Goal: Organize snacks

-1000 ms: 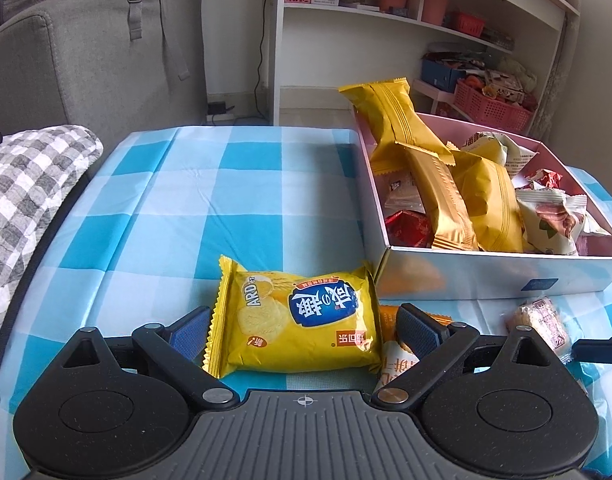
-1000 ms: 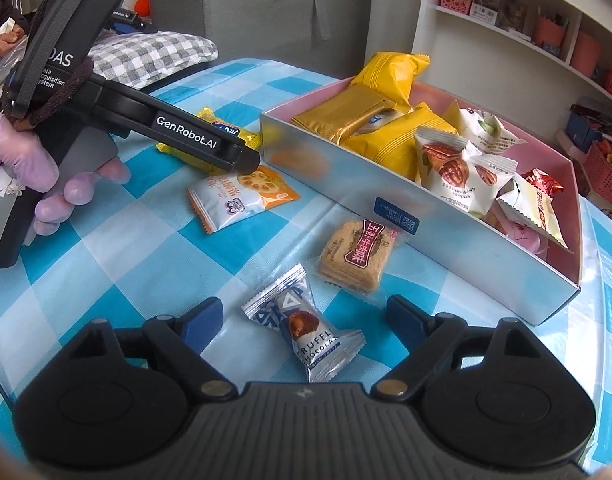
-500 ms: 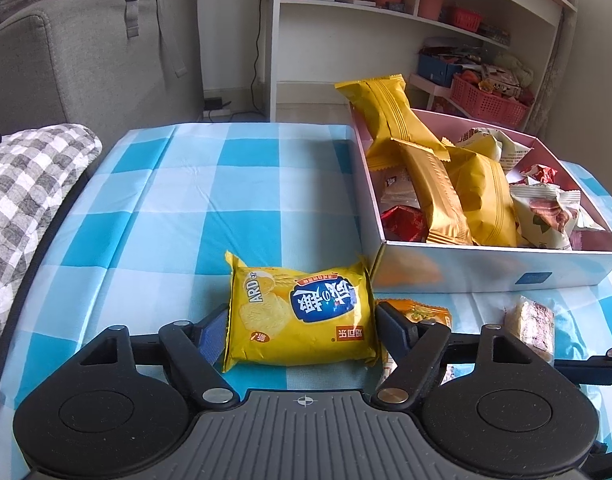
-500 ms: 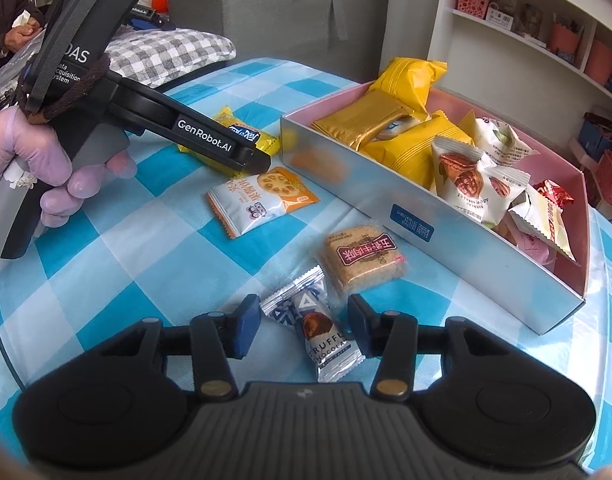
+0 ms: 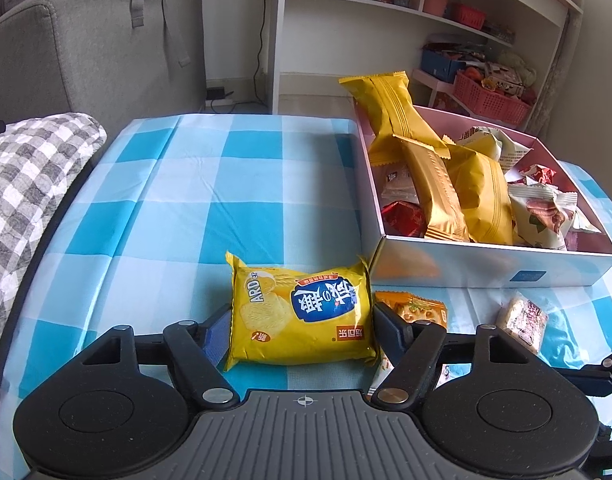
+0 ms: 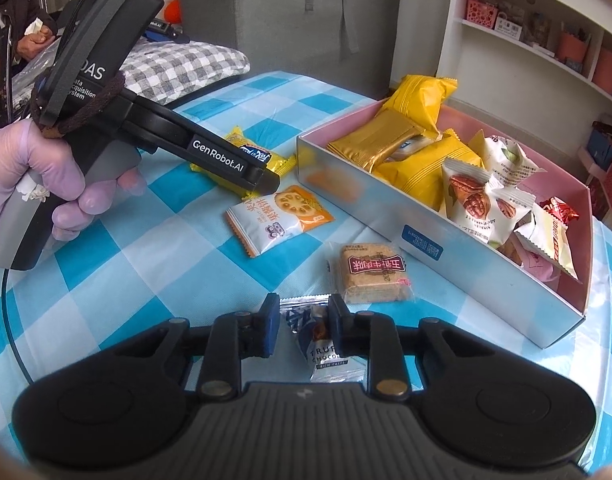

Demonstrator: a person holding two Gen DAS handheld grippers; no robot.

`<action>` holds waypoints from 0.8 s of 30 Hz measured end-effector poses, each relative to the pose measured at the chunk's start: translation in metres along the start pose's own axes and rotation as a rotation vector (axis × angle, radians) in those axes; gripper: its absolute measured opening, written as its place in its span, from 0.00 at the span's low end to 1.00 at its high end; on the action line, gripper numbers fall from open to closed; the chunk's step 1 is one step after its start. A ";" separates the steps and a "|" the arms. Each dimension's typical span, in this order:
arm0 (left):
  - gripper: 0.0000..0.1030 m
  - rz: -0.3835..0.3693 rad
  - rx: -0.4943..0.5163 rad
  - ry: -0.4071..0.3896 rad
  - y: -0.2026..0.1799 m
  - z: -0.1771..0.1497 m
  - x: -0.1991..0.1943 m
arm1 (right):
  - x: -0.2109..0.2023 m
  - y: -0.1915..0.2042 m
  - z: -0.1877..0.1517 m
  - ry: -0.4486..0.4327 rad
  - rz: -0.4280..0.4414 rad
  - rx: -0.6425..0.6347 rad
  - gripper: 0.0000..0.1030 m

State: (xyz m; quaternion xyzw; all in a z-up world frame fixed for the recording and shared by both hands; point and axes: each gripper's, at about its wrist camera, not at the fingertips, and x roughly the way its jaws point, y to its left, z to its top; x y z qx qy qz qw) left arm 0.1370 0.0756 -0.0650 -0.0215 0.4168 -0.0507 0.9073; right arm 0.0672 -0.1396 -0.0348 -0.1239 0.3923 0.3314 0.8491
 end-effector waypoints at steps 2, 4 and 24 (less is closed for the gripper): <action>0.70 0.000 -0.002 0.003 0.001 0.000 -0.001 | -0.001 -0.001 0.001 -0.001 0.001 0.006 0.21; 0.70 -0.001 -0.006 0.003 0.001 0.000 -0.003 | -0.003 -0.003 0.001 -0.005 0.002 0.014 0.20; 0.70 -0.038 0.018 0.032 -0.002 -0.007 -0.032 | 0.000 -0.007 -0.008 0.112 0.025 0.063 0.41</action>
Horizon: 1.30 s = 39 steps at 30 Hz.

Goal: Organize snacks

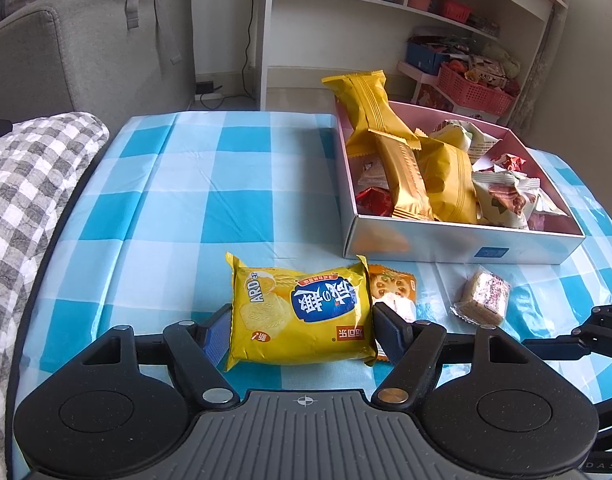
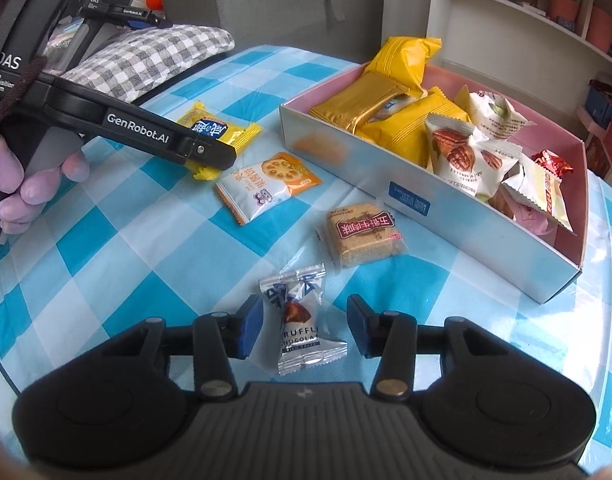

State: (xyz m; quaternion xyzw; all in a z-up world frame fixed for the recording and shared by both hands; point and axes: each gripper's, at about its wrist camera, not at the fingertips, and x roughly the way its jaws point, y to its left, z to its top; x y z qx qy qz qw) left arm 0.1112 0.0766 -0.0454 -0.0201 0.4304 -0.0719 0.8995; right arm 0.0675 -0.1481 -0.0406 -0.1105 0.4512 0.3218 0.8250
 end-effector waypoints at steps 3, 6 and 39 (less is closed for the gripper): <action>0.70 -0.004 0.009 0.003 -0.004 -0.001 -0.005 | 0.003 0.004 0.000 0.023 -0.006 -0.022 0.24; 0.70 -0.011 0.012 0.005 -0.006 -0.002 -0.010 | 0.002 0.007 0.002 0.032 -0.013 -0.027 0.19; 0.70 -0.080 0.002 -0.094 -0.057 0.037 -0.031 | -0.047 -0.089 0.035 -0.223 -0.116 0.411 0.17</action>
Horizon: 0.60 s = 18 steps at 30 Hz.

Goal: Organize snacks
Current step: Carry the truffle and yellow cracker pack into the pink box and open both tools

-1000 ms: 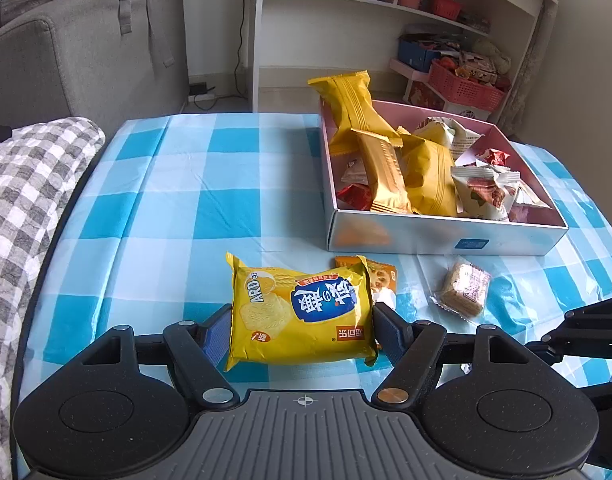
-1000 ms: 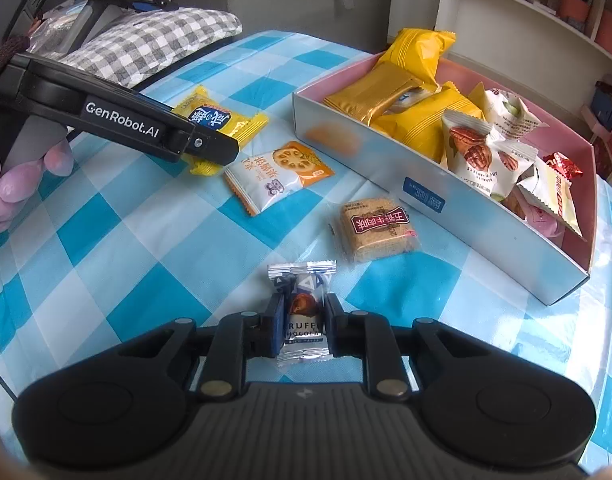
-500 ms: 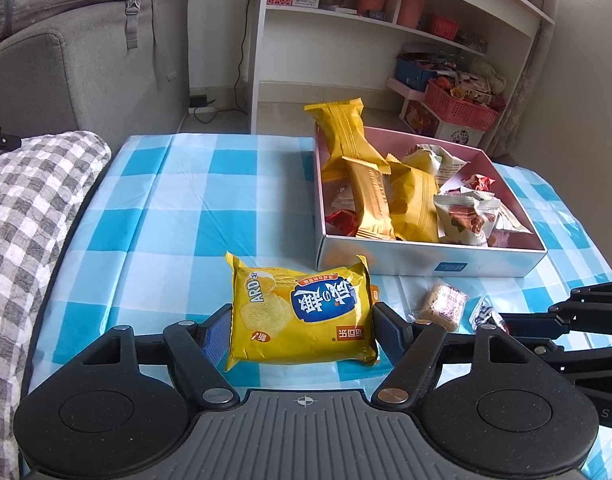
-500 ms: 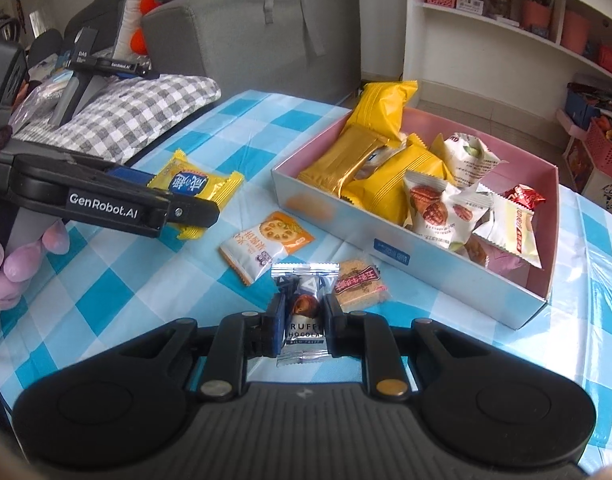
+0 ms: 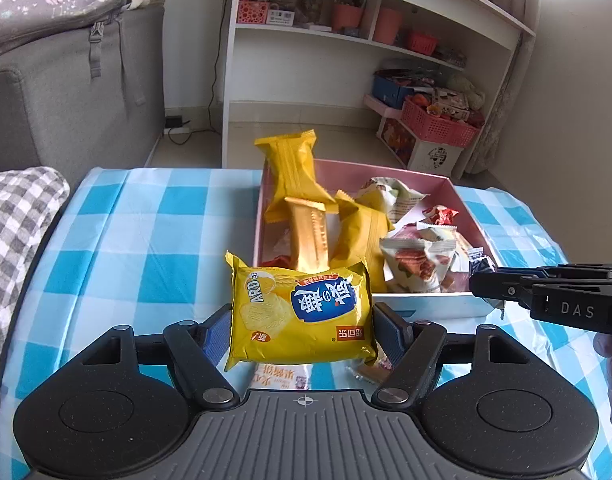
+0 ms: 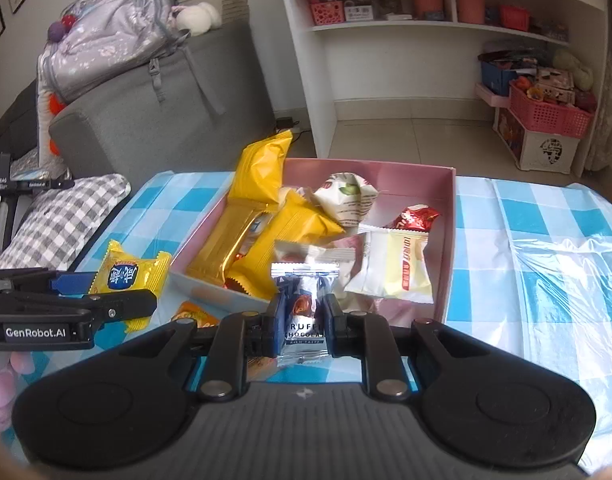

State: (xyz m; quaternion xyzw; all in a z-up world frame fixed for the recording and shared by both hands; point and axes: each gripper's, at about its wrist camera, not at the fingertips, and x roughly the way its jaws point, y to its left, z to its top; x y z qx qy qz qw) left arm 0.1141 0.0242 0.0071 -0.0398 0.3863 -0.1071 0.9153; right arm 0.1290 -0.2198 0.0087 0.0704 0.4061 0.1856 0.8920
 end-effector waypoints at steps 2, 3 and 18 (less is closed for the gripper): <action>0.71 -0.006 0.002 -0.005 -0.008 0.005 0.006 | 0.003 -0.009 0.003 -0.007 -0.008 0.039 0.17; 0.71 -0.008 0.000 -0.004 -0.012 0.007 0.009 | 0.005 -0.013 0.004 -0.008 -0.008 0.066 0.17; 0.71 0.005 0.138 -0.044 -0.041 0.050 0.069 | 0.035 -0.053 0.037 -0.057 0.013 0.269 0.17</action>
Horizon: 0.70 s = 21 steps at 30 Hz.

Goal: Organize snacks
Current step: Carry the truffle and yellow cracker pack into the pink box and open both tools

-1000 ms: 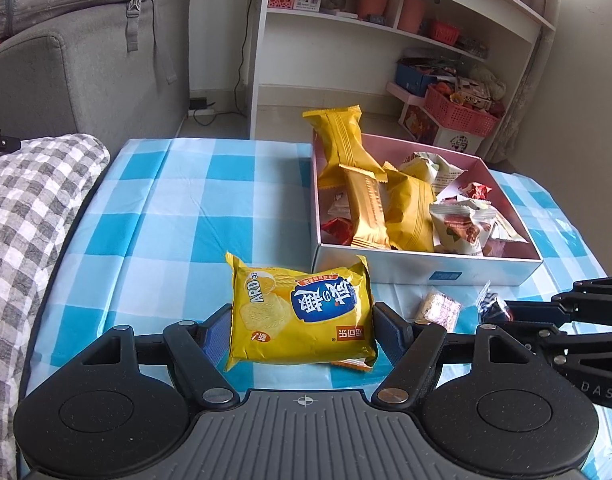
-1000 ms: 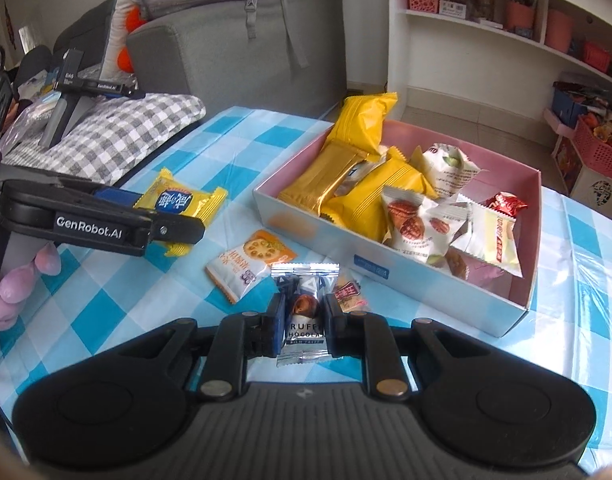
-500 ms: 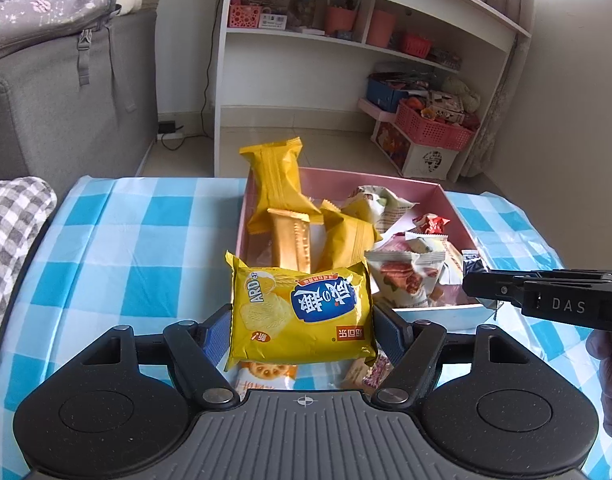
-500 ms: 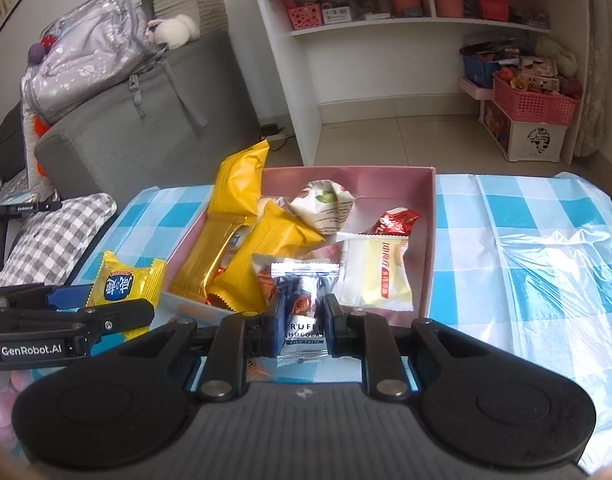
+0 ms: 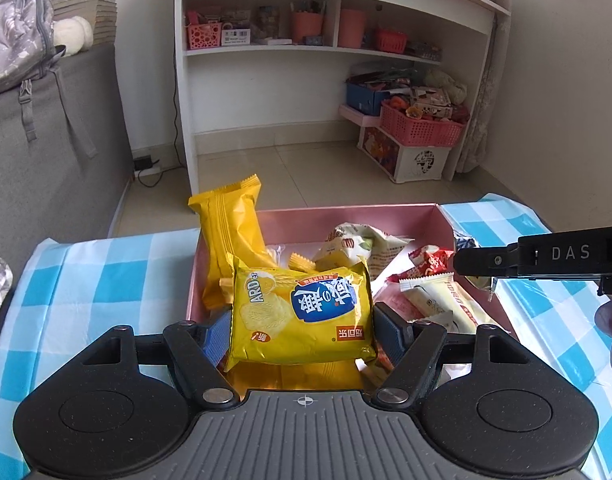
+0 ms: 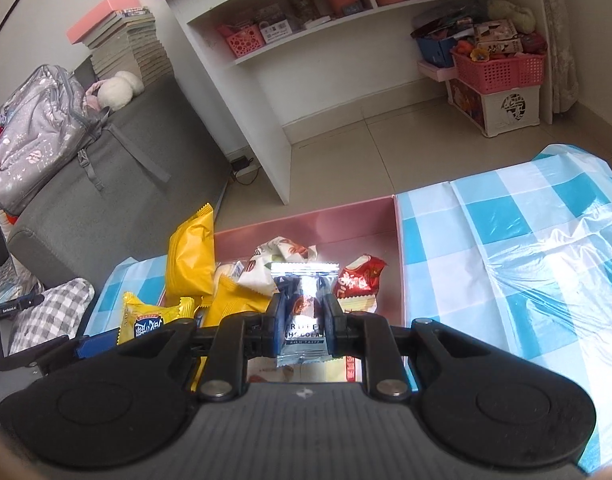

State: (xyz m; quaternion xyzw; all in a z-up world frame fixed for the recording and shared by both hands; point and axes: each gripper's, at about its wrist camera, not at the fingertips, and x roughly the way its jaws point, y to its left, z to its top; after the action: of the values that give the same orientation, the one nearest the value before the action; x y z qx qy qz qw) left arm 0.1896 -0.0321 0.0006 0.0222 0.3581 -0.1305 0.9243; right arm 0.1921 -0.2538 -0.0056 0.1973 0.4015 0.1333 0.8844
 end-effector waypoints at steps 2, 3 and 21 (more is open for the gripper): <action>0.71 0.002 0.020 0.002 -0.002 0.008 0.007 | 0.005 -0.004 0.004 -0.009 0.005 0.019 0.17; 0.71 0.004 0.031 0.003 -0.004 0.012 0.010 | 0.007 -0.005 0.005 -0.012 0.011 0.028 0.17; 0.81 -0.001 0.126 -0.009 -0.021 0.023 0.049 | 0.020 -0.019 0.015 -0.037 0.058 0.078 0.24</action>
State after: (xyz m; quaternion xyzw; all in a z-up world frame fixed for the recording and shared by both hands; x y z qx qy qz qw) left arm 0.2338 -0.0662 -0.0144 0.0795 0.3451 -0.1533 0.9225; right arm 0.2183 -0.2661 -0.0182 0.2456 0.3841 0.1395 0.8790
